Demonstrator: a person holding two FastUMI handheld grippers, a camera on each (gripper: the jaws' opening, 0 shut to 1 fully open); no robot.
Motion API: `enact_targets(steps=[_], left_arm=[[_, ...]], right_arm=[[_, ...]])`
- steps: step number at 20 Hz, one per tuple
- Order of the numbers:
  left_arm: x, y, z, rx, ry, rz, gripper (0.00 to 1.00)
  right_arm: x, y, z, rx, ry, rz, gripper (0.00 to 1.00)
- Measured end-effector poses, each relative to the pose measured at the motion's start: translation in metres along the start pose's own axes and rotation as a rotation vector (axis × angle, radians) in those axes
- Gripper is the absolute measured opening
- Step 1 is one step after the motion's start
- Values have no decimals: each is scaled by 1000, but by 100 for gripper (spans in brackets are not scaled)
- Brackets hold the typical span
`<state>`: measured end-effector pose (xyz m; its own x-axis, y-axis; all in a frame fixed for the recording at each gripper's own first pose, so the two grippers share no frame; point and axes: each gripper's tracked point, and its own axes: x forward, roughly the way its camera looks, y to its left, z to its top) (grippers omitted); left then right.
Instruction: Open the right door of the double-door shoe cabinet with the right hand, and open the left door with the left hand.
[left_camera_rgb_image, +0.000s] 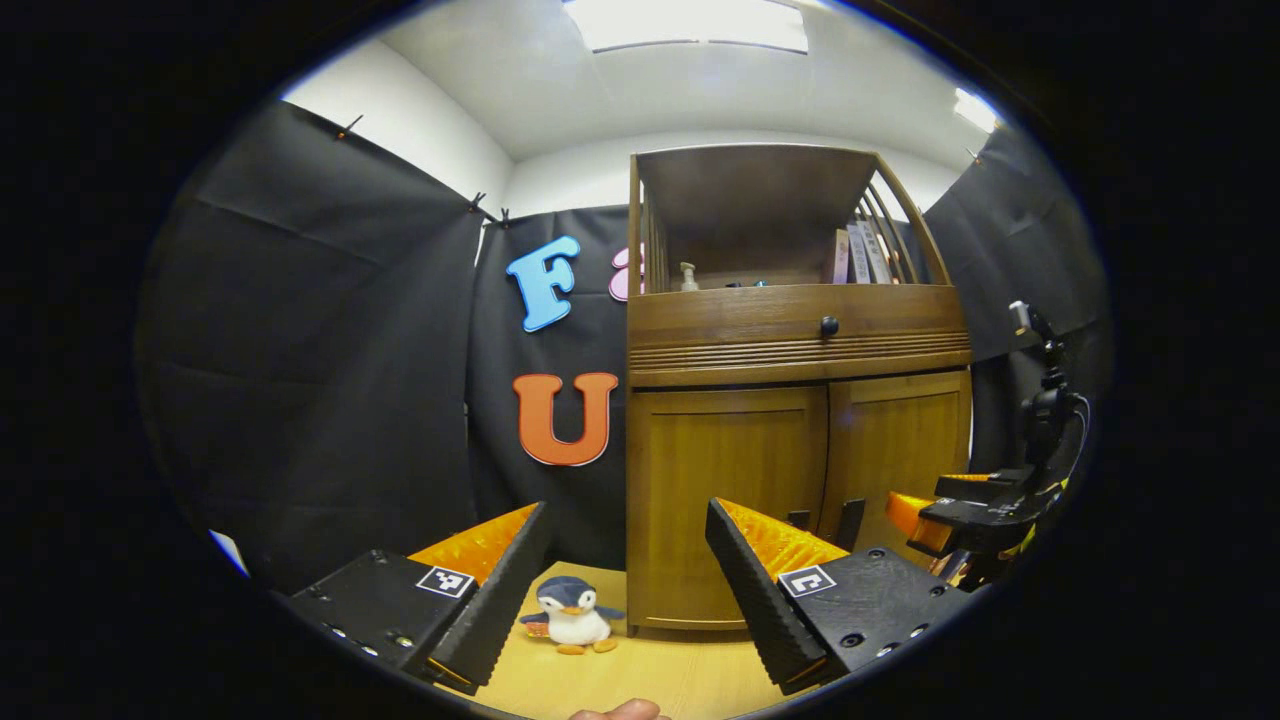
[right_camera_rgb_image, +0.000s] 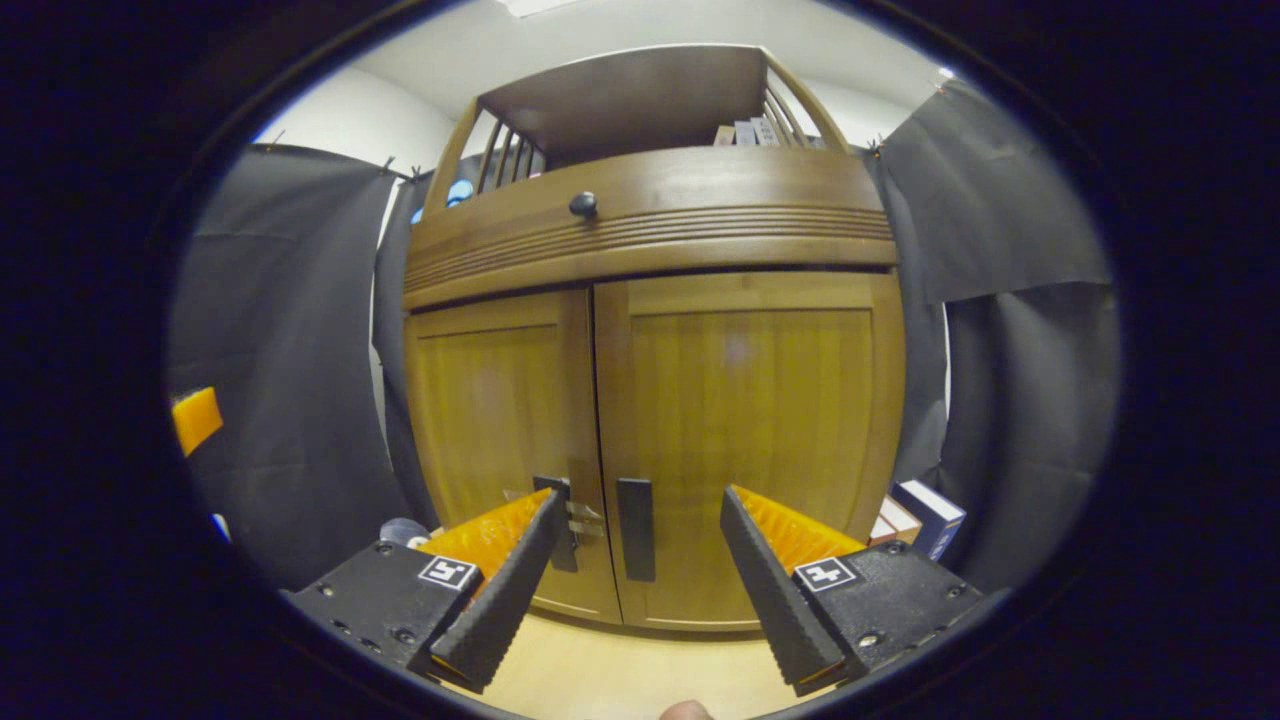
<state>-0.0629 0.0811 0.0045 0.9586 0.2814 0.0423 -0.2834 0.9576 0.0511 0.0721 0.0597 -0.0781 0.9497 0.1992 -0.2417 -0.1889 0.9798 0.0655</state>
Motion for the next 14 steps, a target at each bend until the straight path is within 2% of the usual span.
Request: enact_targets(steps=[3,9,14], left_arm=[[-4,14,0,11,0,48,95],[-14,35,-4,22,20,117,95],[-22,45,-5,34,35,158,94]], right_arm=[[27,5,-14,-5,51,10,100],[60,10,-34,-2,123,9,94],[84,0,-45,-9,145,-34,81]])
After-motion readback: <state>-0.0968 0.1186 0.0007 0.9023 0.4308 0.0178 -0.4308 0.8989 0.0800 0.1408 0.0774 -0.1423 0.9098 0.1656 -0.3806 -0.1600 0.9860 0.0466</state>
